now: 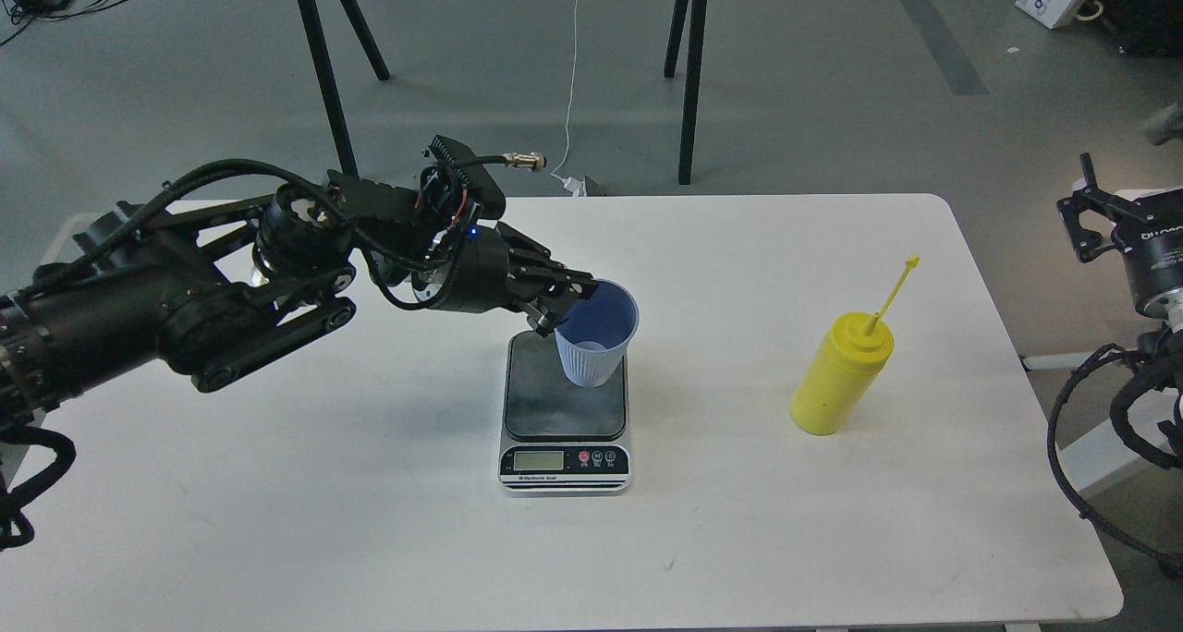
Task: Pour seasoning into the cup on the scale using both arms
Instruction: 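Carry the blue cup with the left gripper onto the scale, then release the cup and withdraw the left gripper upward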
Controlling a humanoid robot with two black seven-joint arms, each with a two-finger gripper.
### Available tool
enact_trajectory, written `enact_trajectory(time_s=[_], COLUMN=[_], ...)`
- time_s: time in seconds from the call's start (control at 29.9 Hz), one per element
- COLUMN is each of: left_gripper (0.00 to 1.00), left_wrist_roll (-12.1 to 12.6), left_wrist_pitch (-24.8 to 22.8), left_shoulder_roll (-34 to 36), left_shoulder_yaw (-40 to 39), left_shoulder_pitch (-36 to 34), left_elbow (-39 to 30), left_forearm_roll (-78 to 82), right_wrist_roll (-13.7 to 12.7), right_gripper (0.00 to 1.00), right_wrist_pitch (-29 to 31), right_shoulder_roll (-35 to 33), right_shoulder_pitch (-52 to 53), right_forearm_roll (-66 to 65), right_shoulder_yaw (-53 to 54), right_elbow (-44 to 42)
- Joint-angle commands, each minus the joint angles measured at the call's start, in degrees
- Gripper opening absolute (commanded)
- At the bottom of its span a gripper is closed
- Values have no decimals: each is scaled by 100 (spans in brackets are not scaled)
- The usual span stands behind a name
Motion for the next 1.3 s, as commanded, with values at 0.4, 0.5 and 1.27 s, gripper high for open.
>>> enact_trajectory(time_s=[0.4,0.5,1.27], left_gripper=[17,24,100], left_wrist_roll=[22,40,-13], left_wrist_pitch=[9,9,88], left_shoulder_roll=[-36,-36,553], left_shoulder_yaw=[215,206,-865], left_shoulder_pitch=[41,75,58], left_elbow=[332,341,402], left_forearm_roll=[-45,-63,-6930], right_wrist_roll=[0,0,-79], right_gripper=[100,100,100], right_wrist_pitch=[0,0,0], right_shoulder_roll=[-32,-32,-269], right_shoulder_pitch=[-45,-54,-2750], right_forearm_roll=[-10,-1,490], right_shoulder_yaw=[10,10,1038], right_elbow=[73,73,2577])
